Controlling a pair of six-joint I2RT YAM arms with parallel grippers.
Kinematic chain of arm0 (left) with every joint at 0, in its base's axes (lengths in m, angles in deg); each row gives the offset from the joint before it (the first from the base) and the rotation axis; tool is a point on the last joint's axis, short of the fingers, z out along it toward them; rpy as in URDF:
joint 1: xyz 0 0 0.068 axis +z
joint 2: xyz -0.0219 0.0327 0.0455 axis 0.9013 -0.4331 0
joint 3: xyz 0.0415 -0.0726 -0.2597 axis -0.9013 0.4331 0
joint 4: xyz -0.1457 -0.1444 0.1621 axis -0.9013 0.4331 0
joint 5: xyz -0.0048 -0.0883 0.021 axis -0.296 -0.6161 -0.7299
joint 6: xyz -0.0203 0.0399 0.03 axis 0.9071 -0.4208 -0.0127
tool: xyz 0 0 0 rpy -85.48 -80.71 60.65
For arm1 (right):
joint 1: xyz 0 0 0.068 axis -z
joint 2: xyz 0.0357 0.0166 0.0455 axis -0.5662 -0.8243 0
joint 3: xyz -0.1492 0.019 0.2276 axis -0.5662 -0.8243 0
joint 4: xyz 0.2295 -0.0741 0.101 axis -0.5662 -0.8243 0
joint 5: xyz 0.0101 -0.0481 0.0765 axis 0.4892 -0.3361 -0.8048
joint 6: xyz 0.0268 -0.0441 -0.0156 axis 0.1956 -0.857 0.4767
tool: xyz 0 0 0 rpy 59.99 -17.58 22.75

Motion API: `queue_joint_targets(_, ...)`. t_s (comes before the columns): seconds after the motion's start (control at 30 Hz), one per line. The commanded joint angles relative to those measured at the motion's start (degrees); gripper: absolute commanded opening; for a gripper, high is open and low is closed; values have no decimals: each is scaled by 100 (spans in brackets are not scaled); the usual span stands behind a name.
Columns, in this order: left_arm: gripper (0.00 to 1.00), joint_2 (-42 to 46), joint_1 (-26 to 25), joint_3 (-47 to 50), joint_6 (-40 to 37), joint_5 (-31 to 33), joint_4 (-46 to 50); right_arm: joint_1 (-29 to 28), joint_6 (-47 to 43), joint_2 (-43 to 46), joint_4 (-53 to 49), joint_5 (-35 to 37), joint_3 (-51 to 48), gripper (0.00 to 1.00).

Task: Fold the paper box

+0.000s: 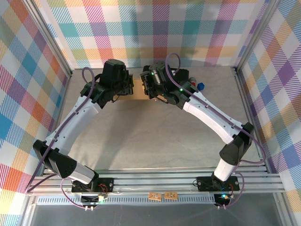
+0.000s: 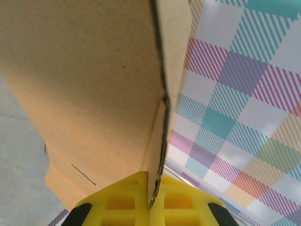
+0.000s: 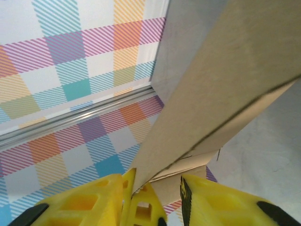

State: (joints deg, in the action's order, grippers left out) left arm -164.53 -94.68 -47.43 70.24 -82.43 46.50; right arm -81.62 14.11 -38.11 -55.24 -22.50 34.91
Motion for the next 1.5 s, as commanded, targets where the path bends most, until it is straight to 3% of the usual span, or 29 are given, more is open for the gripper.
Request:
queue_joint_targets(0.0, 0, 218, -88, 87, 150, -516, -458, 64, 152, -120, 540, 95, -142, 35)
queue_joint_targets(0.37, 0, 382, -85, 276, 217, -605, -545, 82, 314, -573, 777, 211, 182, 29)
queue_joint_targets(0.47, 0, 418, -77, 297, 217, -617, -556, 81, 349, -635, 777, 308, 228, 24)
queue_joint_targets(0.6, 0, 523, -26, 274, 81, -599, -469, 82, 347, -534, 751, 505, 140, 8)
queue_joint_targets(0.77, 0, 766, 99, 388, -68, -516, -415, 90, 305, -249, 620, 628, 54, 14)
queue_joint_targets(0.97, 0, 667, 82, 495, 111, -788, -864, 91, 278, -142, 728, 696, -4, 0)
queue_joint_targets(1.0, 5, 657, 82, 471, 124, -808, -888, 91, 298, -103, 733, 739, -53, 0)
queue_joint_targets(1.1, 37, 764, 137, 410, 124, -783, -791, 124, 230, 49, 571, 809, -131, 0)
queue_joint_targets(1.2, 53, 929, 374, 350, 4, -810, -446, 260, 130, 216, 253, 621, -143, 0)
queue_joint_targets(1.33, 53, 1082, 642, 705, 76, -1069, -686, 513, 38, 335, -9, 105, -136, 0)
queue_joint_targets(1.47, 43, 1140, 749, 889, 111, -1107, -861, 682, -120, 343, -283, -176, 31, 0)
